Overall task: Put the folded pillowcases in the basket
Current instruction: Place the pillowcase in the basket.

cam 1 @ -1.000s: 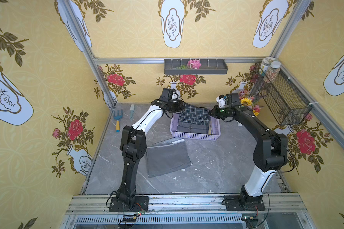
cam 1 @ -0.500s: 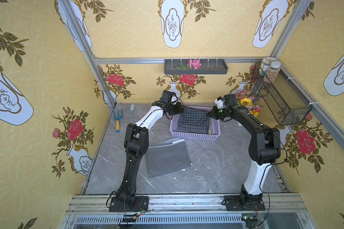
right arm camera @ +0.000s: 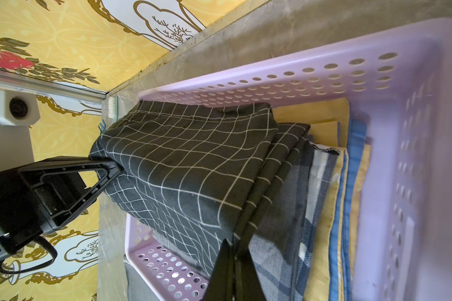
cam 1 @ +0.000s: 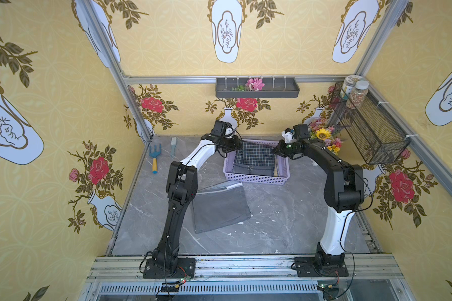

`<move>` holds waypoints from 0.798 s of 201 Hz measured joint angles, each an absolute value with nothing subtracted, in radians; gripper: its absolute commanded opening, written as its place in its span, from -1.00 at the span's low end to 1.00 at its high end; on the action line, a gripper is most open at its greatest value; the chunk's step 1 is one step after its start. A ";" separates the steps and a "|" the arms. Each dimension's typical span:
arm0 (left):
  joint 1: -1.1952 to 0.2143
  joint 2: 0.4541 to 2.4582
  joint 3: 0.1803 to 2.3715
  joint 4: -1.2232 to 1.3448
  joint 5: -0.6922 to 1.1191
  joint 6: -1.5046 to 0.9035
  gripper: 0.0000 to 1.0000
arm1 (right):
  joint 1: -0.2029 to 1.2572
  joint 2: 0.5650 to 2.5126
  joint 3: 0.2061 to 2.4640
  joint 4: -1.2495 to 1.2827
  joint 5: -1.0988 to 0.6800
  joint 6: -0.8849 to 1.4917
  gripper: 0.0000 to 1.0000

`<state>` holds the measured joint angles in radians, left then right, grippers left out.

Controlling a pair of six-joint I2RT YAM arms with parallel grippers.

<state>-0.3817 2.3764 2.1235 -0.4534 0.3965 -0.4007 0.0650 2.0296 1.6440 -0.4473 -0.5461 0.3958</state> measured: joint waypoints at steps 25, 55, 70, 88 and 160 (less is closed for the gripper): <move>-0.382 2.376 2.111 -0.464 0.400 -0.401 -1.00 | 0.065 2.030 1.623 -0.446 -0.551 0.393 -1.00; -0.382 2.376 2.101 -0.475 0.413 -0.400 -1.00 | 0.065 2.029 1.604 -0.446 -0.553 0.392 -1.00; -0.382 2.376 2.101 -0.490 0.416 -0.400 -1.00 | 0.065 2.027 1.600 -0.449 -0.554 0.389 -1.00; -0.382 2.376 2.101 -0.505 0.421 -0.399 -1.00 | 0.065 2.020 1.592 -0.450 -0.556 0.388 -1.00; -0.382 2.376 2.099 -0.557 0.448 -0.392 -1.00 | 0.065 2.005 1.557 -0.478 -0.558 0.377 -1.00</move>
